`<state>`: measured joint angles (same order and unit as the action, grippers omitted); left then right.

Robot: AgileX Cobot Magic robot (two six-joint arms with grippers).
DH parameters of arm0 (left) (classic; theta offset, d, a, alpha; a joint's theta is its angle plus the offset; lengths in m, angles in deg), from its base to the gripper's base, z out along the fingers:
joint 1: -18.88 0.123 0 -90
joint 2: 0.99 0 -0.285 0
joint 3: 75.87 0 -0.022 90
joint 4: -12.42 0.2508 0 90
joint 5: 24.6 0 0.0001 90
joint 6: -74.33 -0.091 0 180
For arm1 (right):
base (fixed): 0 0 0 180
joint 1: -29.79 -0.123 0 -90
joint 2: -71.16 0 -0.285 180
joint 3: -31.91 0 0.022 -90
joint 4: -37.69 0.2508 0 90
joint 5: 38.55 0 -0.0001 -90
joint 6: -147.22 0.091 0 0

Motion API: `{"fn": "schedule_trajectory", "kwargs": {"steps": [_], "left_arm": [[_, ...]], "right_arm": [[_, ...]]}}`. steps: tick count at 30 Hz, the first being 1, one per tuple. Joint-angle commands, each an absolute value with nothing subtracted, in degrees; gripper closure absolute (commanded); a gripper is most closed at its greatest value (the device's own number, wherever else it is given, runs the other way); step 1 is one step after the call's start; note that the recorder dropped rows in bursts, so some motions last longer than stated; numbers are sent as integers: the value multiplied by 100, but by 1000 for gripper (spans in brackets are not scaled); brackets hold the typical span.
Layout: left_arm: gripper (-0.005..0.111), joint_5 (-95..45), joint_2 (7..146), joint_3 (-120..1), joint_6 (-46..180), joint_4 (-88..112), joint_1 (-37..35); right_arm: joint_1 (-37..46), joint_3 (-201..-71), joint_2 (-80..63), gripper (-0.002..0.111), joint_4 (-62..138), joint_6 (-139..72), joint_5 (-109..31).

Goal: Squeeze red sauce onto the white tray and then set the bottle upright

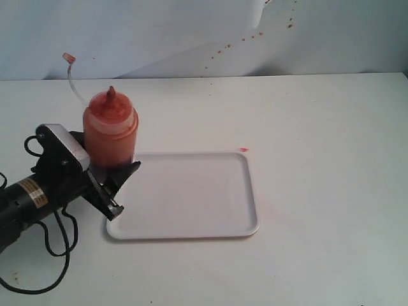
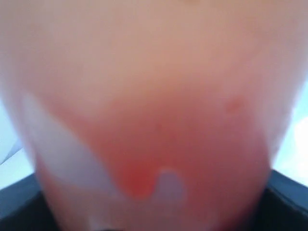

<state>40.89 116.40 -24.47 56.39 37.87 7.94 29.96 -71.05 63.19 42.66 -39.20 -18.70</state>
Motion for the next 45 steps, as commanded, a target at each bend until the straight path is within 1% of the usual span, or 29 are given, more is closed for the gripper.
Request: {"fn": "schedule_trajectory", "kwargs": {"steps": [1,33,37,41,43,45], "left_arm": [[107,4229,11640,-2499,5286,3015,724],[107,4133,11640,-2499,5111,3245,724],[107,4133,11640,-2499,5111,3245,724],[107,4105,11640,-2499,5134,3259,724],[107,4093,11640,-2499,5134,3313,724],[107,4093,11640,-2499,5134,3392,724]], "right_arm": [[3034,-7088,6337,108,4287,-3960,-1879],[3034,-7088,6337,108,4287,-3960,-1879],[3034,-7088,6337,108,4244,-4032,-2161],[3034,-7088,6337,108,4966,-4022,-2604],[3034,-7088,6337,108,5376,-4005,-3113],[3034,-7088,6337,108,6427,-3862,-3513]]}}
